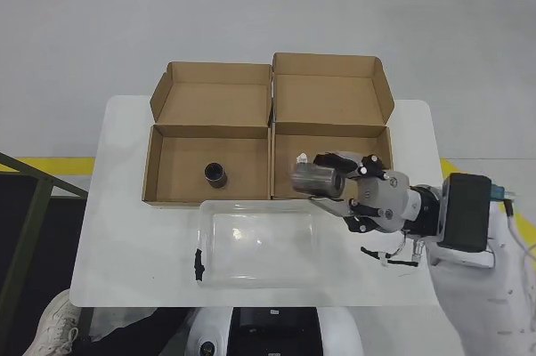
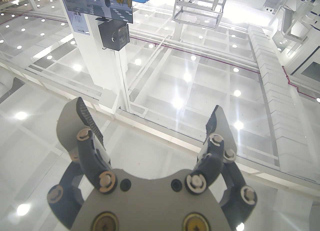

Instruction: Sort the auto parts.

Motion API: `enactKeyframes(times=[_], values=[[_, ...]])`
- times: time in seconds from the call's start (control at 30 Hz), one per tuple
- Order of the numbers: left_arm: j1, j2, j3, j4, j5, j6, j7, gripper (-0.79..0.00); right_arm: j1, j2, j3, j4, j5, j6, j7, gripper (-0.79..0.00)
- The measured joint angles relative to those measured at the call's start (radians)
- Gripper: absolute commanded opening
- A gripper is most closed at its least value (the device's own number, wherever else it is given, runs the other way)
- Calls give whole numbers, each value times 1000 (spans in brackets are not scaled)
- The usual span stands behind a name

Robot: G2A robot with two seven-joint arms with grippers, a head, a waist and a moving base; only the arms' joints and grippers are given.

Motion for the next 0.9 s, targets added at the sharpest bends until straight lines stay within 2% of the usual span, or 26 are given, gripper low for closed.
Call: enactKeyframes(times=[0.27,0.43,0.63,0.9], values=[[0,0,0,0,0,0,0,0,-34,2,33,-22,-25,12,-74,-785],[0,0,0,0,0,0,0,0,-39,3,25,-17,-35,9,-75,-785],[0,0,0,0,0,0,0,0,-8,5,-44,5,-43,-21,-25,-785],[0,0,0,0,0,0,0,0,31,1,-146,49,-91,-3,35,-785]])
